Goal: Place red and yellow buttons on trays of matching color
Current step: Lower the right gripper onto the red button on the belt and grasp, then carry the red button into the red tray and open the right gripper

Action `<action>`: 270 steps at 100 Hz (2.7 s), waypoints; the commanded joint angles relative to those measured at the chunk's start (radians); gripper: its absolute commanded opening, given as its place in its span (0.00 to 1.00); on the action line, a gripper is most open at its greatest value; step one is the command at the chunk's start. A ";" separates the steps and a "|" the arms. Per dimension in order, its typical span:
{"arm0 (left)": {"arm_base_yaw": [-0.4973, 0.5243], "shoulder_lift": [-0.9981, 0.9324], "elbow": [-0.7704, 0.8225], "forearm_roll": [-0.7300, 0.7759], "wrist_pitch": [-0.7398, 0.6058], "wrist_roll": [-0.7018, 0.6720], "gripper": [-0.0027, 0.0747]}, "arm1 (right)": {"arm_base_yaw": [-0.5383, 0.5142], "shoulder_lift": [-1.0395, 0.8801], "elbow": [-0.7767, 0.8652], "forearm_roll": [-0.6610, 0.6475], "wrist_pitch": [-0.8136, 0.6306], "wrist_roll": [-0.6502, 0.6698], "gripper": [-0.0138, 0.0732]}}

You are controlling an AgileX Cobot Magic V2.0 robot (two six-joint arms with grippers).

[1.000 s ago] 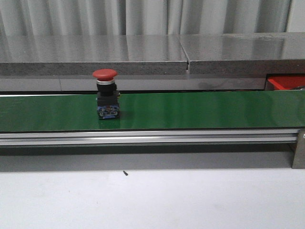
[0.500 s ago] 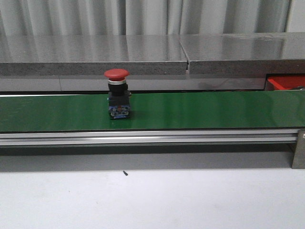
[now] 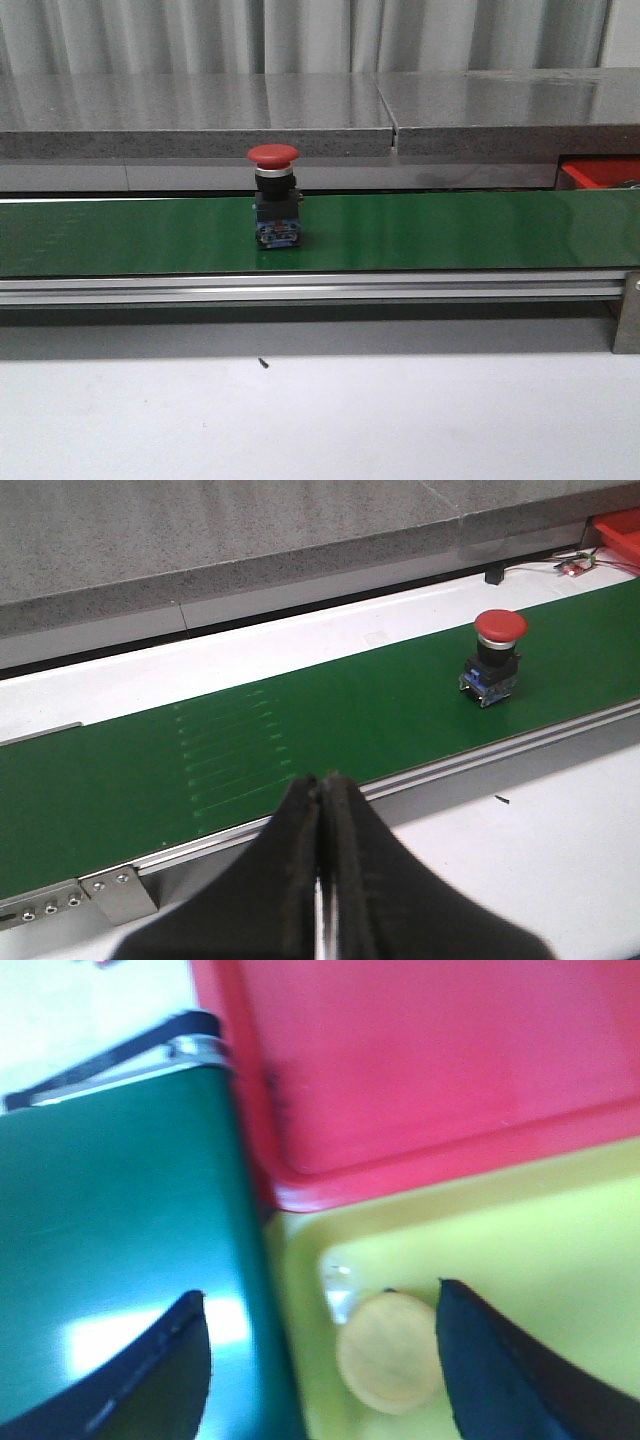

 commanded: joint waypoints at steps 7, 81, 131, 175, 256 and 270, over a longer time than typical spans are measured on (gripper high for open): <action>-0.008 0.007 -0.023 -0.010 -0.073 -0.007 0.01 | 0.101 -0.049 -0.024 0.011 -0.033 -0.007 0.70; -0.008 0.007 -0.023 -0.010 -0.073 -0.007 0.01 | 0.546 0.026 -0.274 0.011 0.280 -0.085 0.76; -0.008 0.007 -0.023 -0.010 -0.073 -0.007 0.01 | 0.719 0.246 -0.472 0.010 0.443 -0.209 0.76; -0.008 0.007 -0.023 -0.010 -0.073 -0.007 0.01 | 0.761 0.413 -0.633 0.052 0.315 -0.217 0.75; -0.008 0.007 -0.023 -0.010 -0.073 -0.007 0.01 | 0.681 0.332 -0.633 0.048 0.297 -0.214 0.41; -0.008 0.007 -0.023 -0.010 -0.073 -0.007 0.01 | 0.601 0.299 -0.632 0.048 0.310 -0.207 0.41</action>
